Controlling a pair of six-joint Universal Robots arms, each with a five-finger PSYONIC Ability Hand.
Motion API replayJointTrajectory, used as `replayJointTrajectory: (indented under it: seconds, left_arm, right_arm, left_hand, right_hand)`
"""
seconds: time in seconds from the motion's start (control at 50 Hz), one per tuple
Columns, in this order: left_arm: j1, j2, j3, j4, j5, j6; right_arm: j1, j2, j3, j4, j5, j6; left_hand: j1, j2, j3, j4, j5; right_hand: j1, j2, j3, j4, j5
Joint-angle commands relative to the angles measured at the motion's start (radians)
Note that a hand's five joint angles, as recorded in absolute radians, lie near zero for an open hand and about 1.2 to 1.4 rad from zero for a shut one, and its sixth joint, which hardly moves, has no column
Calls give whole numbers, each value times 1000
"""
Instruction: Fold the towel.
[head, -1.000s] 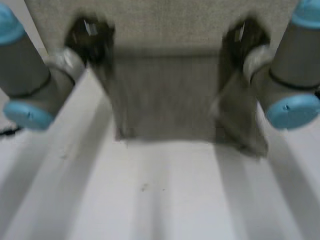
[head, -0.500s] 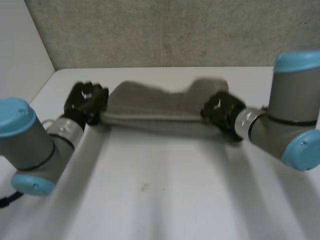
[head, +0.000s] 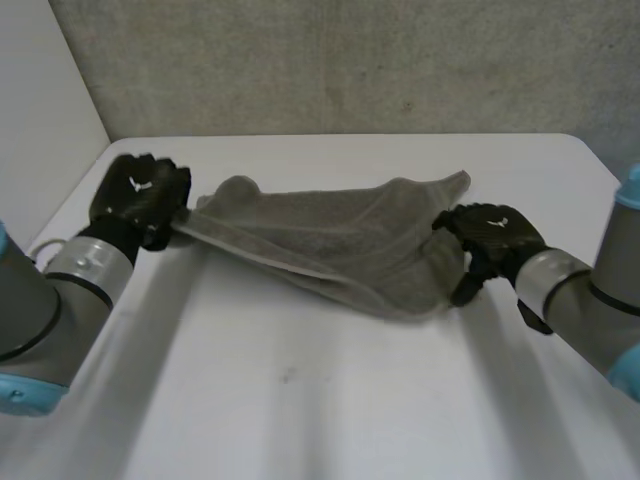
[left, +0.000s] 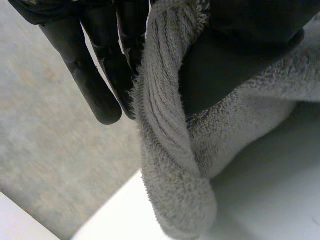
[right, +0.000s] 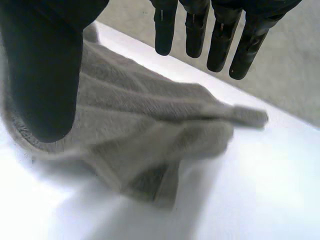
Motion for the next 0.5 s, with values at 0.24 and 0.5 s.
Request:
replayJointTrajectory:
  seconds: [0.24,0.5]
  left_arm:
    - [-64,192,89,-35,2,-78]
    - [-35,177,42,-35,3,-81]
  right_arm:
    - [-23,-13,173,-108,-3,174]
    - [1,142,60,-115,2,-59]
  left_hand:
    - [222,180,181,179,181]
    - [222,180,181,179,181]
  right_hand:
    - [22,-18,6,-2,11]
    - [410,369,393,385,398]
